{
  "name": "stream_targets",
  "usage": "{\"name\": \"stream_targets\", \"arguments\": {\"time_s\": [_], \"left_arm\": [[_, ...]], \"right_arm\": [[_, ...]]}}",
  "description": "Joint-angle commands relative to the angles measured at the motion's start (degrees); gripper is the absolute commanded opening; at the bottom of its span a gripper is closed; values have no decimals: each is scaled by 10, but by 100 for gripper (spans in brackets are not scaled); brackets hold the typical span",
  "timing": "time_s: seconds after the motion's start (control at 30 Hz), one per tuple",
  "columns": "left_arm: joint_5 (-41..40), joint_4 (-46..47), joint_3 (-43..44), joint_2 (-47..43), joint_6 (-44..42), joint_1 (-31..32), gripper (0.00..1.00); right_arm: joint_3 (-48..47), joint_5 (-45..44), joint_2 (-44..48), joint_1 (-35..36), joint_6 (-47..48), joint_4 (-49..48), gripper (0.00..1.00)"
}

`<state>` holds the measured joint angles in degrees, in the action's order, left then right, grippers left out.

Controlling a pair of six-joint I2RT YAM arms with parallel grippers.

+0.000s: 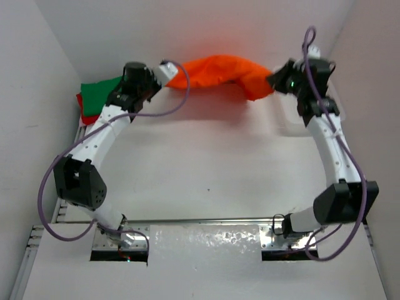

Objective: Fold and stack the t-shirts
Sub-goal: Flatten out the tshirt

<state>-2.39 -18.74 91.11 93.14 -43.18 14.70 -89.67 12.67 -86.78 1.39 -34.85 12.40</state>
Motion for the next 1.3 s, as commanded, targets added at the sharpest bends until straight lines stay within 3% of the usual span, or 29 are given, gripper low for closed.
{"name": "stream_targets", "arguments": {"time_s": [0.0, 0.17, 0.3, 0.47, 0.67, 0.87, 1.0, 1.13, 1.27], "left_arm": [[-13, -29, -86, -91, -62, 2, 0], [-57, -74, -279, -191, -139, 5, 0], [-48, -111, -421, -241, -154, 22, 0], [-35, -161, -501, -279, -136, 24, 0], [-32, -210, -534, -305, -107, 24, 0], [-14, -203, -518, -310, -62, 24, 0], [-18, -215, -541, -305, -69, 24, 1], [-17, -246, -576, -328, -87, 24, 1], [-19, -262, -581, -345, -82, 24, 7]], "right_arm": [[185, 31, 96, 4, 18, -29, 0], [462, 6, 290, 38, 17, -12, 0], [594, -25, 401, 95, -9, 34, 0], [701, -45, 488, 151, -49, 81, 0], [724, -48, 517, 153, -55, 110, 0], [689, -61, 475, 153, -33, 120, 0], [721, -24, 469, 153, -66, 123, 0], [797, -5, 536, 153, -150, 176, 0], [789, -34, 588, 153, -156, 267, 0]]}}
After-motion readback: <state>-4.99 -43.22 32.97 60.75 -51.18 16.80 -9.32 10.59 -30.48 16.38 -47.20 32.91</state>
